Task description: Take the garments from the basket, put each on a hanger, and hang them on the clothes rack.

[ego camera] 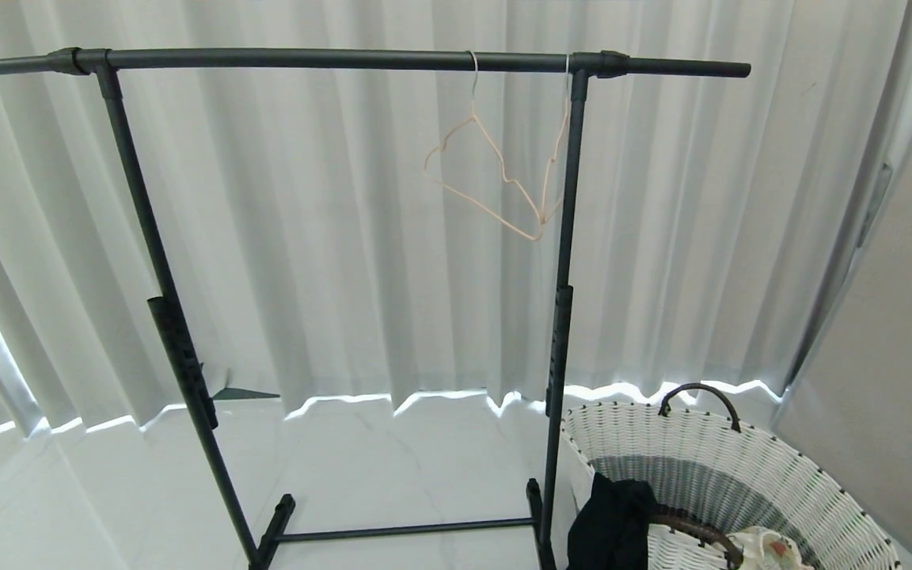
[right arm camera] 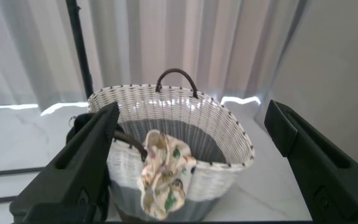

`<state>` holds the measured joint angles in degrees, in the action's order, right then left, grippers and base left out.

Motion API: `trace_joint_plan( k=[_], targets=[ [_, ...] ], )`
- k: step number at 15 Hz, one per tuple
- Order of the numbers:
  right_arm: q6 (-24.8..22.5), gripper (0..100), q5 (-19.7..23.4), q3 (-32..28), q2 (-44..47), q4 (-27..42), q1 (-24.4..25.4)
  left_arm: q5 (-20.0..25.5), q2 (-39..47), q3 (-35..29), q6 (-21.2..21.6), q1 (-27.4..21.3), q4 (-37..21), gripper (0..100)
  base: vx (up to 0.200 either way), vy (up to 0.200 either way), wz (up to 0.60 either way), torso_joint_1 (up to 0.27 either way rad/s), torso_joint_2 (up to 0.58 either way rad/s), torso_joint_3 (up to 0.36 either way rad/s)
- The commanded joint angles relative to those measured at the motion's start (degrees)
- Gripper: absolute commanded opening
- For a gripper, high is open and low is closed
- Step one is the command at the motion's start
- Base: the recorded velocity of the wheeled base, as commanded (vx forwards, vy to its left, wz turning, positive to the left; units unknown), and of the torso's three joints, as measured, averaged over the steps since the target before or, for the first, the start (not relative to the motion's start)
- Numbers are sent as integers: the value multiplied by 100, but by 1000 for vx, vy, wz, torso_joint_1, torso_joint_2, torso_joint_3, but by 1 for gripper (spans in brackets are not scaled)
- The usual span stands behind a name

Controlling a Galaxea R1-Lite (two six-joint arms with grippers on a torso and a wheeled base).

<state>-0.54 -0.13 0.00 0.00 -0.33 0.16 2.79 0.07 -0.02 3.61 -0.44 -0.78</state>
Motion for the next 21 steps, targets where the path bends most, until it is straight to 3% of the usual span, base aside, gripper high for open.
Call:
trace_joint_plan(
  k=[1, 6, 8, 9, 10, 12, 14, 17, 19, 21],
  targets=[
    [-8, 100, 5, 0, 0, -2, 2, 2, 1, -6, 0, 0, -1, 100, 0, 0, 0, 0, 0, 0],
    [-219, 100, 40, -53, 0, -257, 2, 11, 1, 2, 61, 9, -1, 100, 0, 0, 0, 0, 0, 0],
    [-201, 100, 216, -817, 334, 59, 98, 20, 1, 2, 421, 0, -1, 100, 0, 0, 0, 0, 0, 0],
    [-456, 100, 286, -1143, 694, 358, 274, 20, 1, 2, 404, 9, -1, 100, 0, 0, 0, 0, 0, 0],
    [-904, 100, 400, -1362, 1248, 569, 573, 20, 1, 2, 404, 0, -1, 100, 0, 0, 0, 0, 0, 0],
    [-1441, 100, 374, -1854, 3182, 613, 1144, 20, 1, 2, 395, 0, -1, 100, 0, 0, 0, 0, 0, 0],
    [-2161, 100, 365, -2505, 5273, 490, 1118, 20, 1, 2, 395, 0, -1, 100, 0, 0, 0, 0, 0, 0],
    [-3796, 100, 488, -3032, 7523, 68, 995, 20, 1, 2, 395, 0, -1, 100, 0, 0, 0, 0, 0, 0],
    [-4868, 100, 497, -3146, 8561, 24, 529, 20, 1, 2, 395, 0, -1, 100, 0, 0, 0, 0, 0, 0],
    [-5527, 100, 497, -3164, 9308, -301, 37, 20, 1, 2, 395, 0, -1, 100, 0, 0, 0, 0, 0, 0]
  ],
)
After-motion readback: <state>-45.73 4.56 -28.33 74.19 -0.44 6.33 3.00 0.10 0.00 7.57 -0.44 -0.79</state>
